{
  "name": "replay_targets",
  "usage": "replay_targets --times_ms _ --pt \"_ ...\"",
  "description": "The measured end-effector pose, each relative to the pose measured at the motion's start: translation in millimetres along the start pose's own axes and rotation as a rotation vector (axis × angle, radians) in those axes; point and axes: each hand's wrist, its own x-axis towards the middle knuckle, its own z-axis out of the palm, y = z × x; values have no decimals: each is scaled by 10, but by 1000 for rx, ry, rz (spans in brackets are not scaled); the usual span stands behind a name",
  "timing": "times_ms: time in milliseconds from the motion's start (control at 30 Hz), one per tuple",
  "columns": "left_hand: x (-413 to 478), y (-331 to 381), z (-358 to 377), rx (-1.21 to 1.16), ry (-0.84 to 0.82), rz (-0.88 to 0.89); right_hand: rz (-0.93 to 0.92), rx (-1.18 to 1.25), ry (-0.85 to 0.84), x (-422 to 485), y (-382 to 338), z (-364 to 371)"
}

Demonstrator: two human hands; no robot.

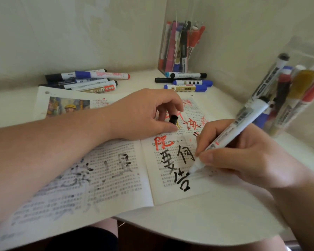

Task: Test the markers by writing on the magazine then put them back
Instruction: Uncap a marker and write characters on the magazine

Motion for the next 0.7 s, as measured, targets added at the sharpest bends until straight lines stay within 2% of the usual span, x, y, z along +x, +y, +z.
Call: replay_targets --times_ms 67,133,267,400,600,700 --pt "0 -1 2 -91 18 -45 -31 3 47 109 -77 -136" --pt "12 -4 3 -131 42 -70 -58 -112 158 290 -175 -282" --pt "55 -7 -9 -157 79 -152 -82 -94 326 762 -310 -399" --pt "76 -48 -2 -156 101 -194 -95 -272 278 1088 -245 -403" --pt "116 -72 11 -97 125 -218 -169 -254 347 1141 57 -307" --pt "119 -68 13 -82 119 -216 -156 -254 300 1141 60 -326"
